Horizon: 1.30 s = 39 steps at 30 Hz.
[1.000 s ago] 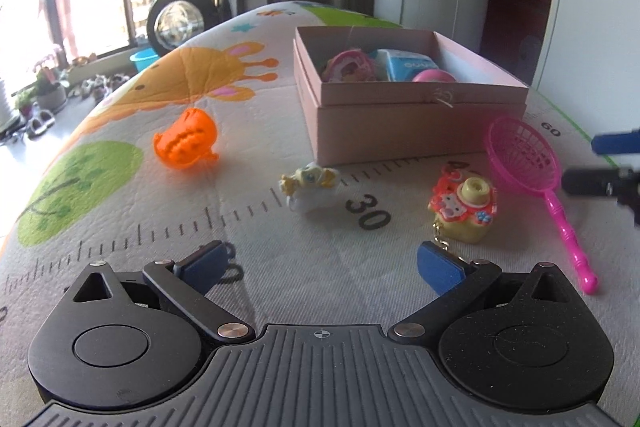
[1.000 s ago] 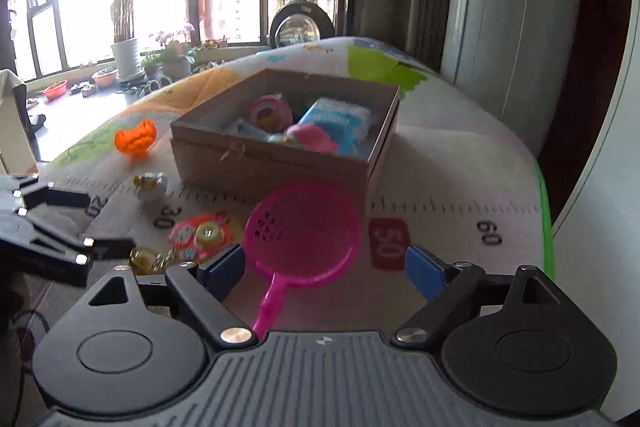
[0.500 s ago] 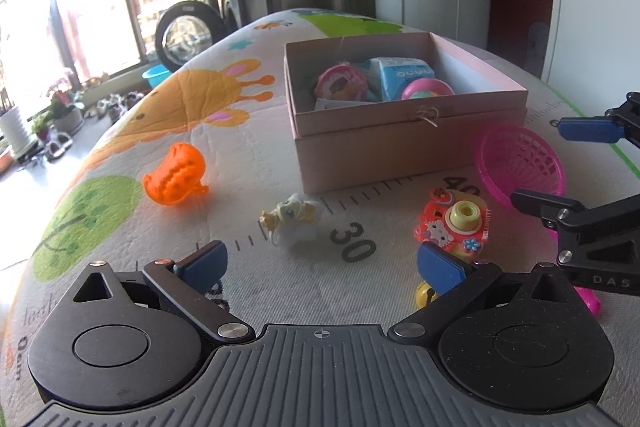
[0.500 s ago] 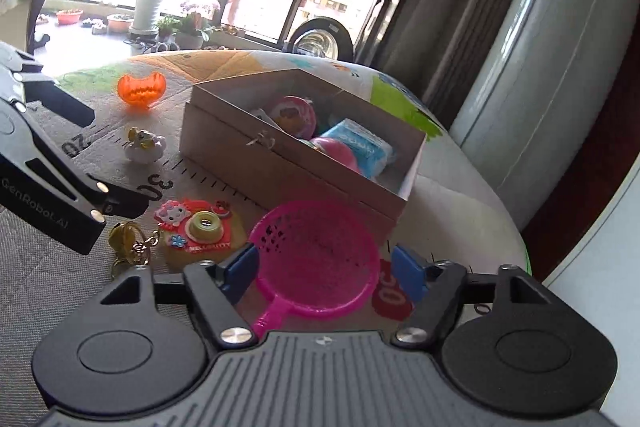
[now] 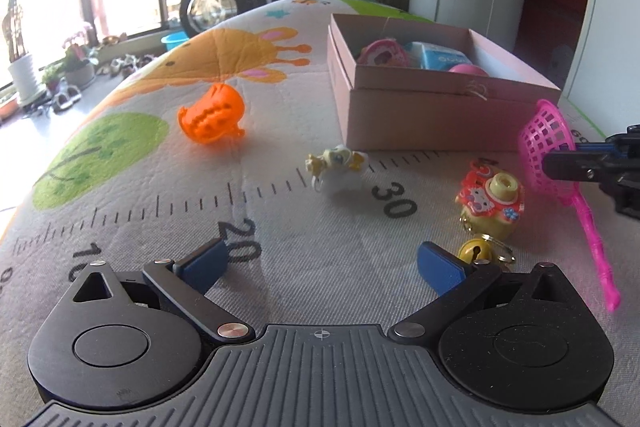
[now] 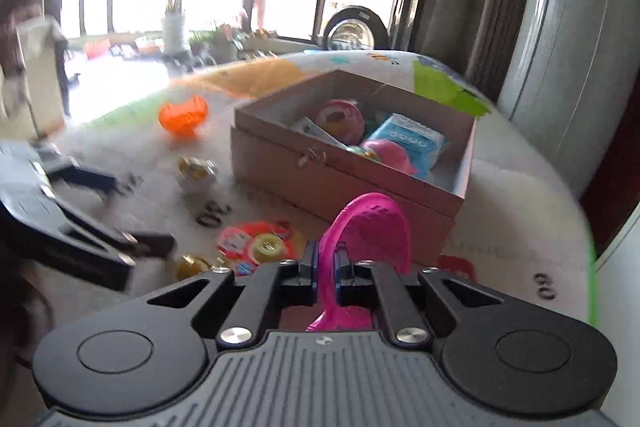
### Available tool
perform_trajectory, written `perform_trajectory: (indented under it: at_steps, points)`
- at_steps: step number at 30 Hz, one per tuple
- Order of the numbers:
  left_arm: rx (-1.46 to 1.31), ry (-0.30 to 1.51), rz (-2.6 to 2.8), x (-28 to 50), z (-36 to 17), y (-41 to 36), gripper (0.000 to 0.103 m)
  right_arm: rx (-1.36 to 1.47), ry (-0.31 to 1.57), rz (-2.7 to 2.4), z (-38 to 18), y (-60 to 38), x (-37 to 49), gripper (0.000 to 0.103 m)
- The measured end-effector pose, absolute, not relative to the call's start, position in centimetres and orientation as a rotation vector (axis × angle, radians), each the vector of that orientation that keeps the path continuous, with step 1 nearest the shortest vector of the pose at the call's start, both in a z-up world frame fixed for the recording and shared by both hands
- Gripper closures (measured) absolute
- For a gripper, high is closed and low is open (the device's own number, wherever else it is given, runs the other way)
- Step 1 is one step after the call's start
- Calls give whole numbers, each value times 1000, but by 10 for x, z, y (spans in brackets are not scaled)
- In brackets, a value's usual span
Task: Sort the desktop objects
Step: 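Lift the pink net and carry it toward the pink box with the right tool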
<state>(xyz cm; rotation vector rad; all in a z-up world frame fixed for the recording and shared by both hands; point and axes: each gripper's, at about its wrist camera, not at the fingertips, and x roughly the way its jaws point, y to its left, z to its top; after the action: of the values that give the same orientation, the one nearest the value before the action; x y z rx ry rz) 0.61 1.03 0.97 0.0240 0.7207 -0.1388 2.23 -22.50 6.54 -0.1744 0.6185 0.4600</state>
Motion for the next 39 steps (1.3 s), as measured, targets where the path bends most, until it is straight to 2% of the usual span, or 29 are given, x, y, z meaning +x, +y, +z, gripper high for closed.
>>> perform_trajectory:
  at_steps: [6,8,11,13,15,21,30,39]
  points:
    - [2,721,-150,6,9,13,0,395,689,607,79,-293,39,96]
    - [0,719,-151,6,9,14,0,464,702,549,71,-310,41,95]
    - [8,719,-147,7,9,12,0,375,688,392,60,-322,30,91]
    - [20,713,-145,7,10,9,0,285,688,316,52,-323,22,75]
    - [13,691,-158,6,16,5,0,274,691,285,47,-326,17,34]
    - [32,628,-342,7,48,-28,0,460,706,284,28,-349,21,6]
    - [125,681,-508,26,40,-103,0,743,603,280,10,-387,13,1]
    - [291,609,-762,-7,28,-145,0,786,521,265,8,-394,4,0]
